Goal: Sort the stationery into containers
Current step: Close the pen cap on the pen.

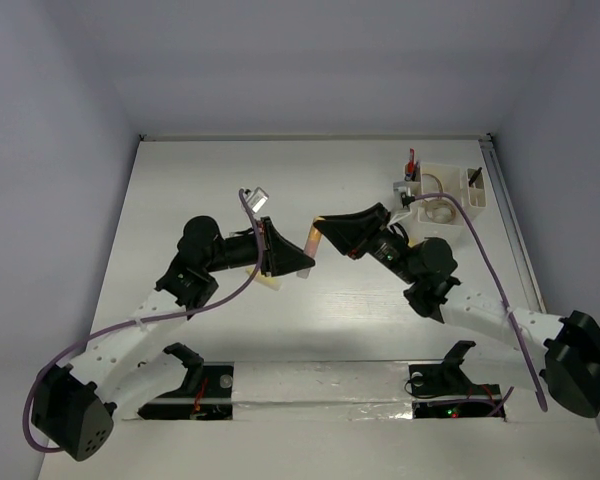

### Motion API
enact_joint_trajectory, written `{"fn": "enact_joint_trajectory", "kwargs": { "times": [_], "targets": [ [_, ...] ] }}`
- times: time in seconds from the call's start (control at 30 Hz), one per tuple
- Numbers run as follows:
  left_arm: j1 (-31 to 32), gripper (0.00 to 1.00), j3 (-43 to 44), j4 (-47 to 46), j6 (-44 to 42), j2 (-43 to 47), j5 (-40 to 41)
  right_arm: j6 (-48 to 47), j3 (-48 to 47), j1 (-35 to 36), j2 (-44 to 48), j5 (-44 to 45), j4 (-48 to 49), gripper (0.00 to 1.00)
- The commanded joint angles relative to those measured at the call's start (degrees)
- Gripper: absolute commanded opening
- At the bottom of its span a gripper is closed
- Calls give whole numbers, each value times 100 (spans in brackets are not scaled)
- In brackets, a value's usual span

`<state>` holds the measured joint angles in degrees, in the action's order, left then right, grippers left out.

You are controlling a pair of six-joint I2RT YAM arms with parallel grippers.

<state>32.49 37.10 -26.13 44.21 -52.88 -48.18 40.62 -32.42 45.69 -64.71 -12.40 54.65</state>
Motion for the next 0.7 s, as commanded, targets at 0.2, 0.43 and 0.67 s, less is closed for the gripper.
{"fn": "enact_joint_trajectory", "kwargs": {
  "times": [0.2, 0.43, 0.67],
  "targets": [
    [-472, 0, 1527, -1308, -281, 278, 1197, -678, 527, 616, -235, -1686, -2521, 0],
    [-524, 0, 1660, -1351, -193, 103, 1162, -731, 351, 897, -481, -1897, -2583, 0],
    [-709, 0, 1844, -1088, -298, 94, 1162, -828, 254, 1249, -613, -1932, -2715, 0]
  ]
}}
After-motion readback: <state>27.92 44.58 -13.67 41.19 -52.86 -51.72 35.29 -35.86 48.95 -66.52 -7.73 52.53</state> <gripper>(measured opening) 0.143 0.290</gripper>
